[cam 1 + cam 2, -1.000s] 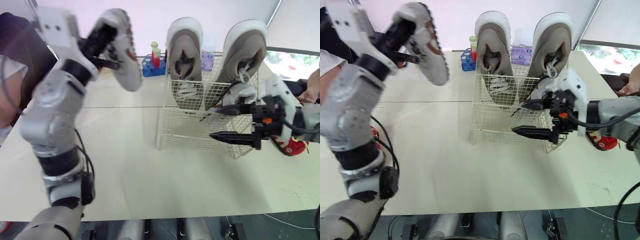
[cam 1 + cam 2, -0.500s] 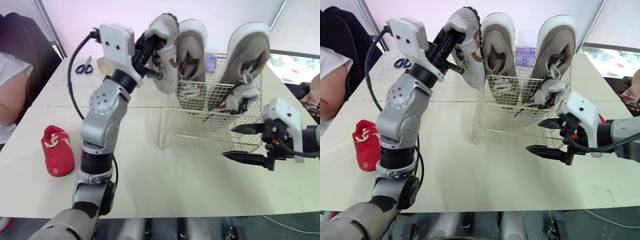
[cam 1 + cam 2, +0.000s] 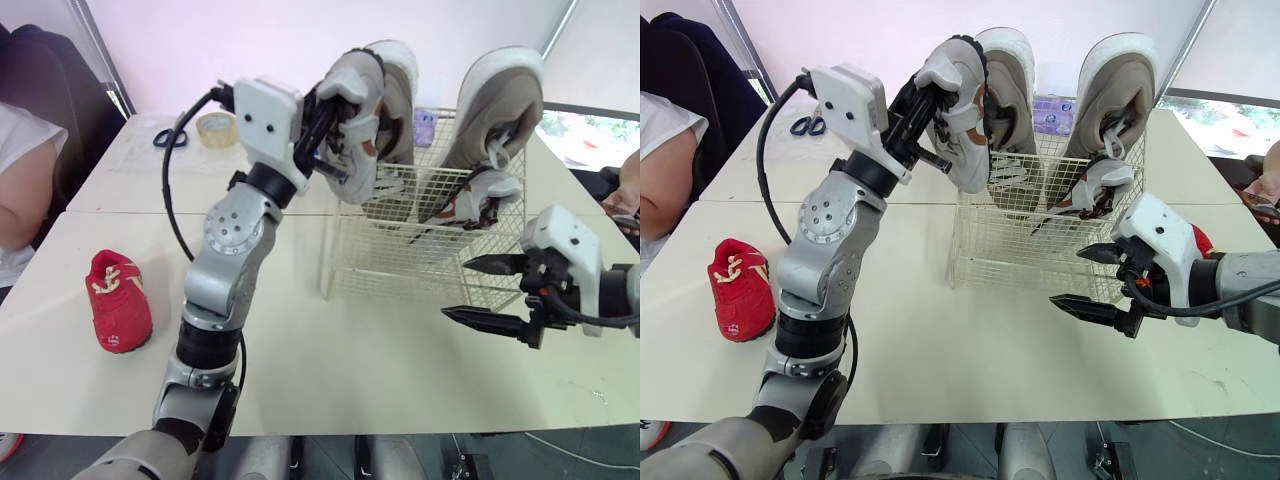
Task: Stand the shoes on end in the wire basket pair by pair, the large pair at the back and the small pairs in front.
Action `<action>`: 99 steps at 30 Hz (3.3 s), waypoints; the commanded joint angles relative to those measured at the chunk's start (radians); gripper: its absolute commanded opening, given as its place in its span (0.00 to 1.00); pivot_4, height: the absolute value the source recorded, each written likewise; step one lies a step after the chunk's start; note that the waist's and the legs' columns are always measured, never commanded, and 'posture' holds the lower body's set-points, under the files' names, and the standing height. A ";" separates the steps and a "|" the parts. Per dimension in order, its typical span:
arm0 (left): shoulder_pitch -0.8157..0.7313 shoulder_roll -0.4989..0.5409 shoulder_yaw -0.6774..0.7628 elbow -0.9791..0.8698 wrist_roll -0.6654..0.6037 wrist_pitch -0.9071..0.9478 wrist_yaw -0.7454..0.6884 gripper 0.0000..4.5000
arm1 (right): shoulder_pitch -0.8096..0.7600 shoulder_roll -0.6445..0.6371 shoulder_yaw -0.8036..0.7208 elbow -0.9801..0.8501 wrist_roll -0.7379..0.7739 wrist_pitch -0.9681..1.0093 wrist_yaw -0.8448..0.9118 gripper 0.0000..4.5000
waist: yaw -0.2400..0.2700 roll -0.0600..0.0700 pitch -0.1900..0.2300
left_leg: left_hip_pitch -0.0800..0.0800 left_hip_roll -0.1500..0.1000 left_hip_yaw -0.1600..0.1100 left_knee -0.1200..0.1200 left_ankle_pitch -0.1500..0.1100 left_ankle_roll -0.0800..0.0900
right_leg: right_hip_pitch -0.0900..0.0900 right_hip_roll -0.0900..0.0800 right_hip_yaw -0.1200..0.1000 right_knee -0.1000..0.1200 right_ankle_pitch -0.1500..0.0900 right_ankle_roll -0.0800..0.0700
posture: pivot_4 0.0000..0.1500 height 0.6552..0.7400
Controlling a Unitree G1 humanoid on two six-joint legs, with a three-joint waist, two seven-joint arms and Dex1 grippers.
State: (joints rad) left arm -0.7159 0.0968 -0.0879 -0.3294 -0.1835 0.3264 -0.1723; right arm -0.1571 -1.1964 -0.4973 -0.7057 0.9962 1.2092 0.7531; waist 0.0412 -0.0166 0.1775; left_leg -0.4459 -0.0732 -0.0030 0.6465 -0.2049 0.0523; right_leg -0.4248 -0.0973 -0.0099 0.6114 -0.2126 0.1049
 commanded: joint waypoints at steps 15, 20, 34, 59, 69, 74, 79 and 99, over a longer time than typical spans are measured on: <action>0.070 -0.150 -0.165 0.109 0.197 -0.234 0.093 0.00 | 0.074 0.018 -0.055 -0.037 0.007 -0.043 -0.026 1.00 | 0.003 0.000 0.000 | 0.000 0.000 0.000 0.001 0.000 0.000 | 0.001 0.000 0.000 0.000 0.000 0.000 | 1.00 1.00; 0.038 -0.194 -0.160 0.154 0.226 -0.293 0.109 0.00 | 0.089 0.028 -0.072 -0.055 0.023 -0.035 -0.047 1.00 | 0.003 0.000 -0.001 | 0.000 0.000 0.000 0.001 0.000 0.000 | 0.002 0.000 0.000 -0.001 0.000 0.001 | 1.00 1.00; 0.002 -0.219 -0.153 0.138 0.249 -0.314 0.103 0.00 | 0.123 0.034 -0.096 -0.071 0.036 -0.039 -0.077 1.00 | 0.003 0.000 0.000 | 0.000 0.000 0.000 0.001 0.000 0.000 | 0.002 0.000 -0.001 -0.001 0.000 0.001 | 1.00 1.00; 0.159 -0.229 -0.162 0.206 0.194 -0.177 0.011 0.17 | 0.120 0.028 -0.081 -0.064 0.036 -0.059 -0.083 1.00 | 0.000 0.000 0.000 | -0.002 0.001 -0.001 0.000 -0.001 0.001 | 0.000 -0.001 -0.002 -0.002 0.000 0.002 | 1.00 1.00; 0.183 -0.049 -0.078 -0.133 0.055 0.113 -0.139 0.70 | 0.077 0.010 0.013 0.004 -0.013 -0.121 -0.033 1.00 | -0.002 0.000 0.000 | -0.003 0.001 -0.001 0.000 -0.001 0.000 | -0.001 -0.001 -0.003 -0.003 0.000 0.002 | 1.00 1.00; 0.161 0.074 0.002 -0.242 -0.055 0.268 -0.208 0.70 | 0.018 -0.011 0.090 0.066 -0.068 -0.178 0.021 1.00 | -0.002 0.000 0.000 | -0.003 0.001 -0.001 -0.001 -0.001 0.000 | -0.002 -0.001 -0.003 -0.003 0.000 0.001 | 1.00 1.00; 0.170 0.180 0.045 -0.310 -0.183 0.388 -0.293 0.70 | -0.037 -0.022 0.165 0.118 -0.121 -0.227 0.070 1.00 | -0.003 0.001 0.000 | -0.003 0.001 -0.001 -0.001 -0.001 0.000 | -0.001 -0.001 -0.003 -0.004 0.000 0.001 | 1.00 1.00; 0.102 0.419 0.359 -0.171 -0.825 0.729 -0.473 1.00 | -0.187 -0.027 -0.124 0.403 -0.210 -0.188 0.100 1.00 | 0.001 0.003 0.001 | -0.004 0.001 -0.001 -0.003 -0.001 0.000 | -0.003 -0.001 -0.003 -0.007 0.000 0.000 | 1.00 1.00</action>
State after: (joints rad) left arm -0.6075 0.5130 0.2563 -0.4954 -0.9333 1.0393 -0.6283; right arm -0.3347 -1.1940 -0.4806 -0.3215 0.7742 0.9947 0.8604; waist 0.0420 -0.0137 0.1787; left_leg -0.4498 -0.0723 -0.0040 0.6434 -0.2058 0.0524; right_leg -0.4274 -0.0978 -0.0126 0.6048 -0.2125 0.1053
